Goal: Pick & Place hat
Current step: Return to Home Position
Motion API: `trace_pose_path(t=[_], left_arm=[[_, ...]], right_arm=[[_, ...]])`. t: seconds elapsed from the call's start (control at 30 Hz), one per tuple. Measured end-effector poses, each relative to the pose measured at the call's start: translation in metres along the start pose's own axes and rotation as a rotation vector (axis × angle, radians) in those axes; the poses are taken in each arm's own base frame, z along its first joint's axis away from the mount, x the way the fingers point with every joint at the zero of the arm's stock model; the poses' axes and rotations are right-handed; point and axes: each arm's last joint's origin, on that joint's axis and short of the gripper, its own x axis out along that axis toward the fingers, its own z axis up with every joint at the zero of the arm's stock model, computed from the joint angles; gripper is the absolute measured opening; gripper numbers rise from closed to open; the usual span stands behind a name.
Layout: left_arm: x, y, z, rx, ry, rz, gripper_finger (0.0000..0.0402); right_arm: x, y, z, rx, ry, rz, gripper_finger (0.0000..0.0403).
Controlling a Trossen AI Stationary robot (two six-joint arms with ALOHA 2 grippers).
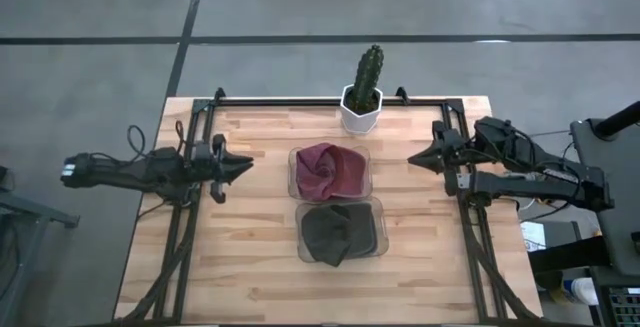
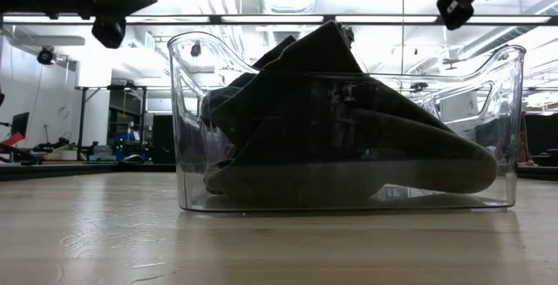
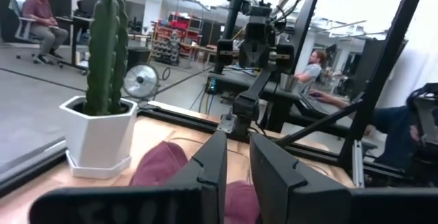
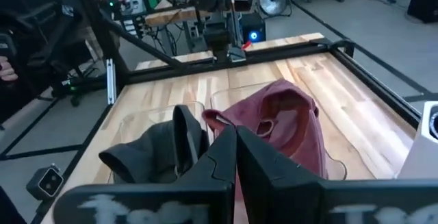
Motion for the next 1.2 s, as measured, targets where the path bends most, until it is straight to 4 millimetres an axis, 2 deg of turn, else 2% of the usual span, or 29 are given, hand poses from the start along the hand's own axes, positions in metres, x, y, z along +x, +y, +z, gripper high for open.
trace_pose_path(t=[0.27, 0.47, 0.67, 0.8, 1.0, 1.2], left_arm=[[-0.010, 0.005, -0.014, 0.033, -0.031, -0.035, 0.0058], [-0.028, 0.008, -0.011, 0.070, -0.083, -0.041, 0.0058], [-0.038, 0.013, -0.020, 0.071, -0.045, -0.036, 0.0058], [-0.033, 0.014, -0.031, 0.049, -0.039, -0.039, 0.0058], [-0.026, 0.017, -0.059, 0.044, -0.066, -0.060, 0.0058], [-0.026, 0.018, -0.064, 0.057, -0.029, -0.051, 0.0058]], right_arm=[[-0.009, 0.000, -0.023, -0.003, -0.102, 0.014, 0.0009], [-0.022, 0.003, -0.031, -0.016, -0.187, 0.028, 0.0009], [-0.030, 0.005, -0.038, -0.038, -0.230, 0.034, 0.0009], [-0.024, 0.001, -0.052, -0.044, -0.203, 0.029, 0.0009], [-0.003, -0.010, -0.086, -0.030, -0.175, 0.027, 0.0009], [0.009, -0.017, -0.113, -0.033, -0.240, 0.038, 0.0008]])
